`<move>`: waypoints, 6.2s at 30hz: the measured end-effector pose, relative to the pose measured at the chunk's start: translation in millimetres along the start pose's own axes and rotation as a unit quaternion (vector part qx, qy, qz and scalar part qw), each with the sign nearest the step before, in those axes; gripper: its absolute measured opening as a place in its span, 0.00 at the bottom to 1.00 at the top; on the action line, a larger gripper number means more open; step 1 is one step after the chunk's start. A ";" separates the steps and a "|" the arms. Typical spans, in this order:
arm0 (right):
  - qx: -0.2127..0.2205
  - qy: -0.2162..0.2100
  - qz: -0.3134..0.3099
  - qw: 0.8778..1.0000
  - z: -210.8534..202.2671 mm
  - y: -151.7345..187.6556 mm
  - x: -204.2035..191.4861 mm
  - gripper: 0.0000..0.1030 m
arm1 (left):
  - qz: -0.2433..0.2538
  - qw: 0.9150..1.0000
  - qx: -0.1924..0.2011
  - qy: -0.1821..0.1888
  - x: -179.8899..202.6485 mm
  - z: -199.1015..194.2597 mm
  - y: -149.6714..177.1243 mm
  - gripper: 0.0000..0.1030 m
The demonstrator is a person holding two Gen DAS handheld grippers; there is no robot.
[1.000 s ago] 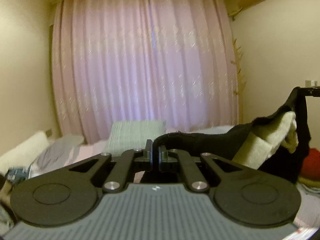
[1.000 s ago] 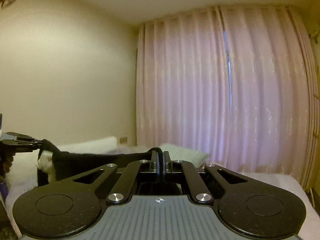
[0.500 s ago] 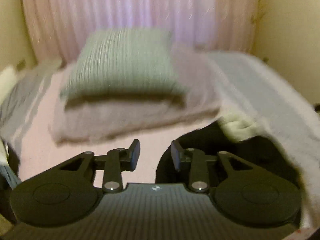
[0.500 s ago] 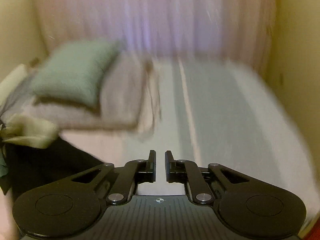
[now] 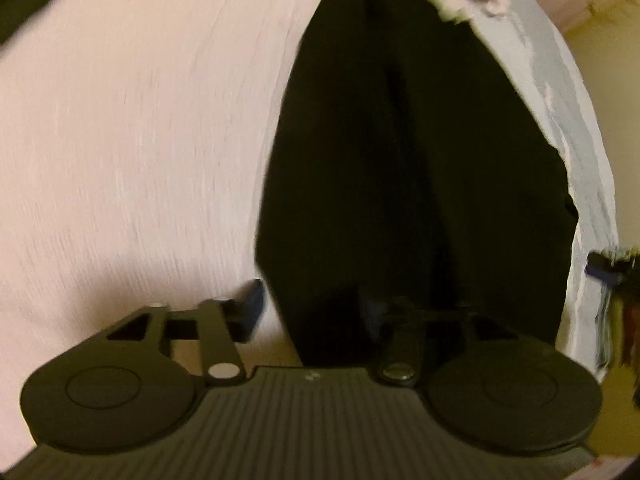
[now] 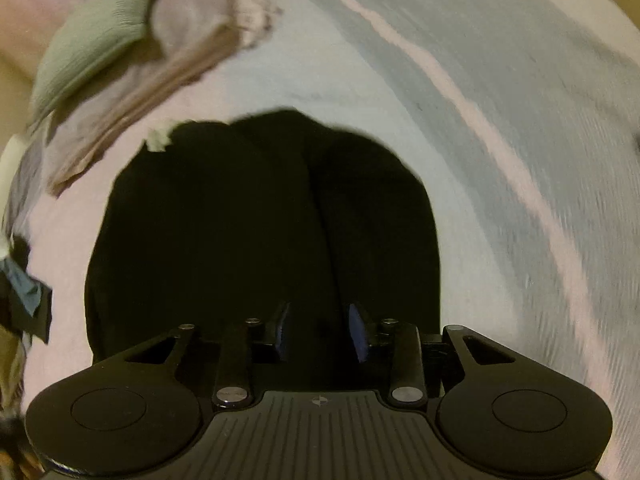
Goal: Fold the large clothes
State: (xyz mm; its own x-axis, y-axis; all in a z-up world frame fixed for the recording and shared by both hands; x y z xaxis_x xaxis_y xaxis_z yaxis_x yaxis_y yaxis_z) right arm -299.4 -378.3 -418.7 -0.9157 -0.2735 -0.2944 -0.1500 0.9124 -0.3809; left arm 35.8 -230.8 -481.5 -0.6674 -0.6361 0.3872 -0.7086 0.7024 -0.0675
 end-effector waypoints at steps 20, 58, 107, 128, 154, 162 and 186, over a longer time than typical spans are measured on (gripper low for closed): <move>0.031 0.082 0.067 0.994 -27.5 16.0 2.0 0.32 | 0.094 0.938 0.247 -0.224 -145.7 -160.1 -231.8 0.17; 0.026 0.390 -0.476 0.788 -74.4 -177.0 212.8 0.05 | -0.043 0.983 0.168 -0.065 29.8 -106.8 46.0 0.27; 0.053 -0.089 0.038 0.994 -89.6 136.4 -43.9 0.03 | 0.042 0.987 0.090 0.126 3.3 -119.7 90.6 0.03; -0.003 0.026 -0.017 1.000 3.0 168.6 -58.9 0.43 | 0.123 0.985 0.107 -0.047 -42.5 -106.3 80.4 0.13; 0.158 0.040 0.208 0.965 39.5 -182.7 335.5 0.44 | 0.166 0.973 0.157 -0.027 253.0 14.4 -85.8 0.21; 0.206 0.029 0.177 0.962 29.4 -202.3 320.9 0.07 | 0.189 0.967 0.162 -0.048 262.2 28.3 -120.3 0.21; 0.044 -0.100 -0.328 0.938 127.8 -192.5 -33.2 0.43 | 0.294 0.939 0.164 -0.065 180.3 38.5 -273.7 0.29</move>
State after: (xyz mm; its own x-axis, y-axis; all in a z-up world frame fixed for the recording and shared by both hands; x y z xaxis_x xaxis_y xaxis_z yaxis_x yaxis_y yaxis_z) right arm -192.5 -583.8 -447.7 -0.5474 -0.8271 -0.1273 -0.6170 0.5017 -0.6063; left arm 100.6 -550.1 -428.6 -0.9729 -0.2172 0.0793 -0.2261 0.8217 -0.5232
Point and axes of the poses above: each gripper's, at about its wrist camera, not at the fingertips, and z roughly the way its jaws point, x to its right, y to its underside, the point moved 8 cm from there along z, roughly the way its jaws point, and after that the axes turned 11 degrees about -z, right-handed, at the moved point
